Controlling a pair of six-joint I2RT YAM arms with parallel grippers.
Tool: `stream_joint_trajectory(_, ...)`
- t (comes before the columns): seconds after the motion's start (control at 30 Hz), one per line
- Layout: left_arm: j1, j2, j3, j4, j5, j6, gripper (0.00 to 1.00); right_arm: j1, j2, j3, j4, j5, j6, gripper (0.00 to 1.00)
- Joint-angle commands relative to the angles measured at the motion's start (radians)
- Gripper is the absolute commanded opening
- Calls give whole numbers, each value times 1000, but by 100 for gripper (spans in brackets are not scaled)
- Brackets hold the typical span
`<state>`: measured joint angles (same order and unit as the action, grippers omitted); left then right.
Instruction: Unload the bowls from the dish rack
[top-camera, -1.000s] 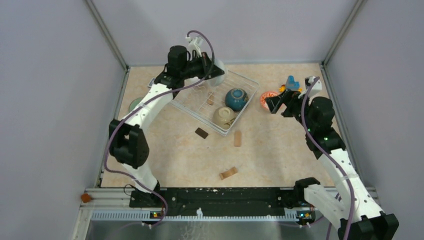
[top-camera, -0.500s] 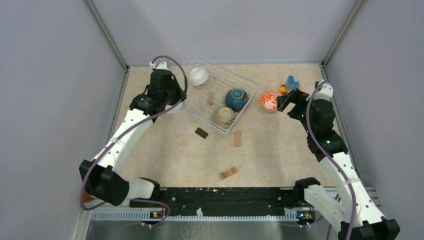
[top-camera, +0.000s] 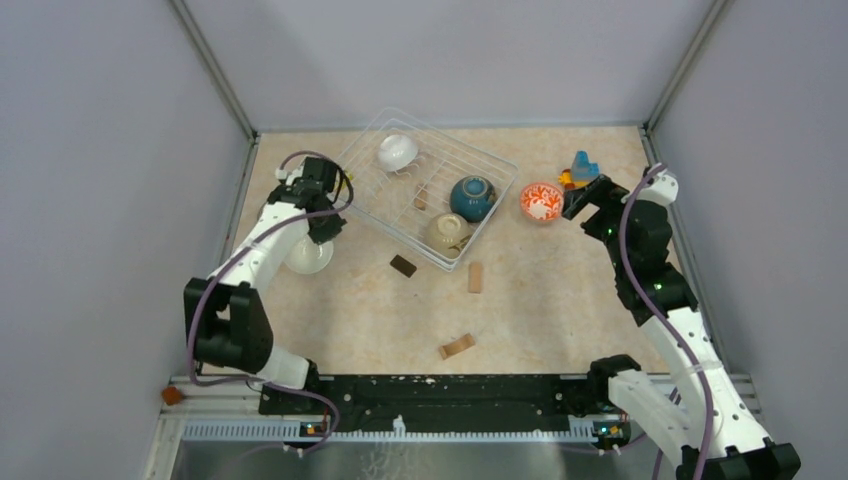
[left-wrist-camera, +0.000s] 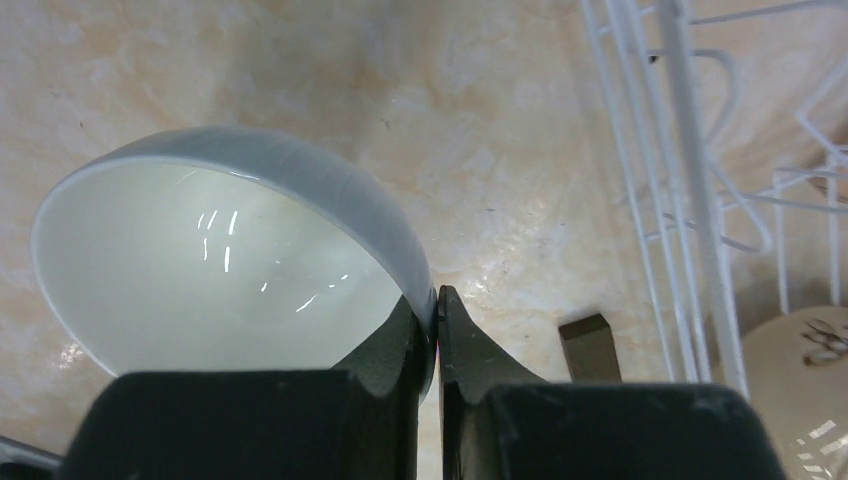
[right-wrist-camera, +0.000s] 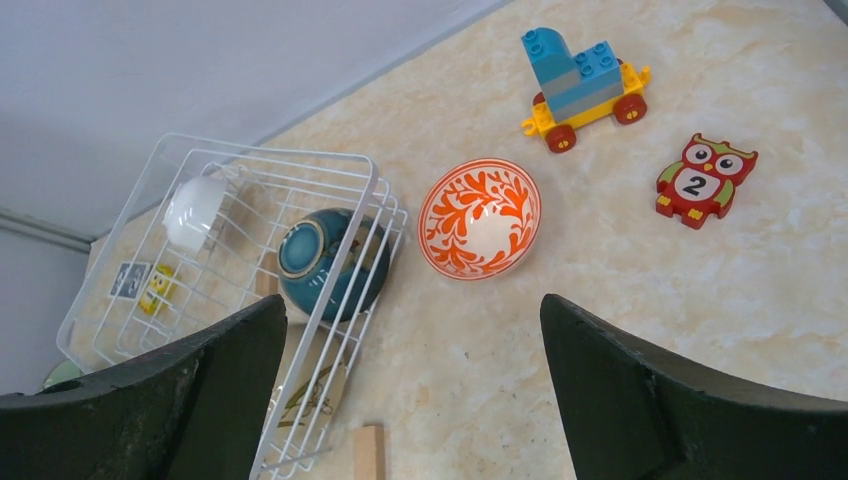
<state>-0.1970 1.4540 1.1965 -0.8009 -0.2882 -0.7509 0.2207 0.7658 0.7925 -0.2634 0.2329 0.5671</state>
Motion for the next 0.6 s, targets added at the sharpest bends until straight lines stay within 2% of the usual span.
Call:
stream_joint_trajectory(0.0,22,92,20,-32,-11,-53,0,7,-28,-6,9,16,-3,96)
stream_joint_trajectory(0.13,70,168,20,-63,-9,-66,0,6,-37,-22,21,11,-12,96)
stream_joint_trajectory(0.3,115,168,-30,-14,9,-64,0,6,-37,-34,35,-1,-26,96)
stream_joint_trajectory(0.5,142,166,-41,0,-17,-63,10,6,-27,-37,52,-12,-29,96)
stream_joint_trajectory(0.53,145,163,-43,2,-17,-63,12,6,-25,-39,52,-12,-29,96)
stream_joint_trajectory(0.57,147,160,-43,4,-17,-63,19,6,-25,-39,52,-11,-30,96)
